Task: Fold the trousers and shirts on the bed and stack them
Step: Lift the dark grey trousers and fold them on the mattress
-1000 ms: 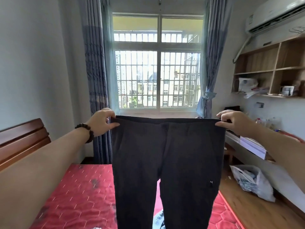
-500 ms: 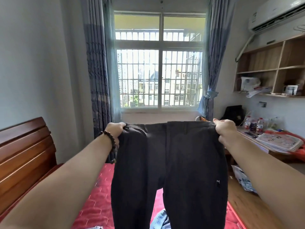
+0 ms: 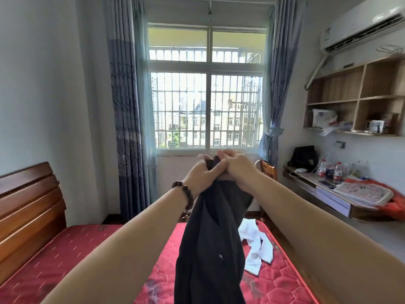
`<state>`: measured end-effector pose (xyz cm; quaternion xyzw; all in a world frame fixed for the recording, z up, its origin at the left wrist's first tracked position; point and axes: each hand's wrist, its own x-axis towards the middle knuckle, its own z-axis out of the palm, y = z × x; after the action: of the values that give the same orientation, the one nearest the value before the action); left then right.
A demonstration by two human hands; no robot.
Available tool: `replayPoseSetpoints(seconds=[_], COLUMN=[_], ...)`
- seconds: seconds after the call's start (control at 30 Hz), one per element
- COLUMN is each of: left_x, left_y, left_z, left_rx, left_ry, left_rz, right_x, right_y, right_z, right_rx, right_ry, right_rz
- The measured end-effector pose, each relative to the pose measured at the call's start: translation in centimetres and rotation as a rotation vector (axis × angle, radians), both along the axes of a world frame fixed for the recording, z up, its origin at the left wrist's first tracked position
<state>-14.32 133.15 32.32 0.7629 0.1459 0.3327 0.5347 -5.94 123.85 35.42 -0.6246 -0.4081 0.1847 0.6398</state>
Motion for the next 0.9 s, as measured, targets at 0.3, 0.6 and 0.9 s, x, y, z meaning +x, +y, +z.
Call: replayPoseSetpoints(seconds=[0.3,0.6,0.9], left_x=[-2.3,-5.7,-9.5], left_y=[1.2,0.9,2.8], left_z=[1.1,6.5,7.2], left_rx=[-0.236,-0.198,-0.117], left_ry=[-0.176,-0.395,-0.549], left_rz=[-0.058,-0.126,0.034], right_x=[2.8,3.5,1.7], right_y=[-3.9,-4.2,-3.2], right_z=[1.4,-2.2,7.3], right_rx=[-0.092,-0.032,0.294], right_ry=[-0.545,0.207,0.016], right_rz=[-0.198,0.206,0.06])
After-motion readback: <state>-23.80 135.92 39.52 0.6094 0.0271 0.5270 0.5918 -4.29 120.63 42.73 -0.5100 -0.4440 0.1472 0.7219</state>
